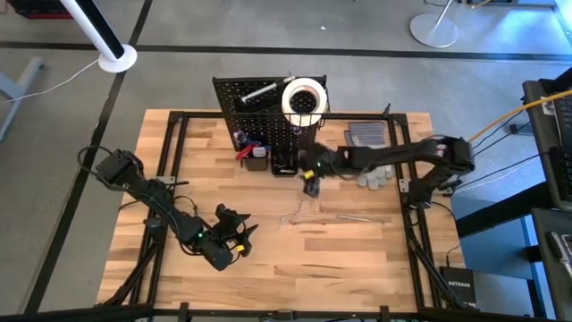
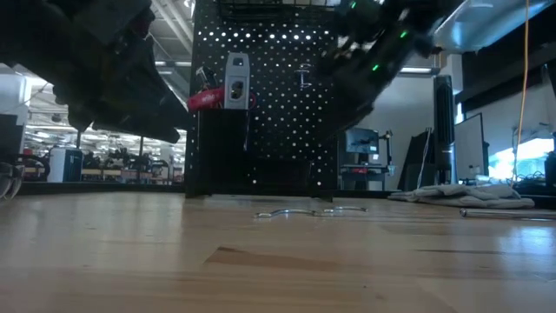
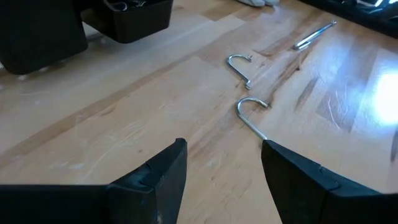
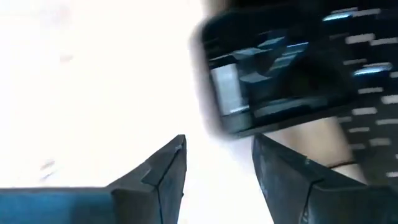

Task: Hang tools onto peg board
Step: Put the pegboard hook into the right bin on the pegboard

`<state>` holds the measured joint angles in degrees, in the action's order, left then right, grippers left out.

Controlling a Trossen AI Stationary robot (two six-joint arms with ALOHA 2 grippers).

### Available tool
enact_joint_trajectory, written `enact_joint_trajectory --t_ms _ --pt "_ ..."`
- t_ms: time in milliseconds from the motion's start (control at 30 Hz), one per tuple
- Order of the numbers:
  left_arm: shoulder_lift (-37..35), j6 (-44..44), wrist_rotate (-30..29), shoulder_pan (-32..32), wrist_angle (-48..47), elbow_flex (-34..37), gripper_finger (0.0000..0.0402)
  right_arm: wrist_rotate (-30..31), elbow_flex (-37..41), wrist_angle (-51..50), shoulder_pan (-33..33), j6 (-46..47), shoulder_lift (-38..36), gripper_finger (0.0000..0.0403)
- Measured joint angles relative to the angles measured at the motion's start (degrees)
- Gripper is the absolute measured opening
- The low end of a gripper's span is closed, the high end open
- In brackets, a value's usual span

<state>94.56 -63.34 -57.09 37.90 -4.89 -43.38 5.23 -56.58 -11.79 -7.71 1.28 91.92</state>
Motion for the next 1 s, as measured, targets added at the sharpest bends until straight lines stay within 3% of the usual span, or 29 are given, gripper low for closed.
enact_joint_trajectory --t_ms 167,333,600,733,867,1000 --pt "0.0 0.4 0.0 0.0 -0.1 0.0 0.0194 -3.4 0.1 -5.5 6.8 0.6 0.3 0.0175" --pt "0.0 0.6 0.0 0.0 0.1 0.0 0.0194 -0.2 1.3 -3.1 11.9 1.6 3.8 0.0172" --pt "0.0 0.6 0.0 0.0 0.5 0.0 0.0194 -4.0 1.3 13.3 16.3 3.5 11.5 0.0172" --pt "0.0 0.8 0.0 0.0 0.9 0.0 0.0194 -3.9 -0.6 15.2 16.8 5.8 15.4 0.0172" --pt "0.0 0.9 -0.1 0.0 0.9 0.0 0.0194 -4.6 -6.6 10.1 16.7 7.5 19.3 0.0172" --pt "0.0 0.9 -0.1 0.0 1.0 0.0 0.0194 -4.8 -14.5 -2.4 16.7 7.3 22.8 0.0172"
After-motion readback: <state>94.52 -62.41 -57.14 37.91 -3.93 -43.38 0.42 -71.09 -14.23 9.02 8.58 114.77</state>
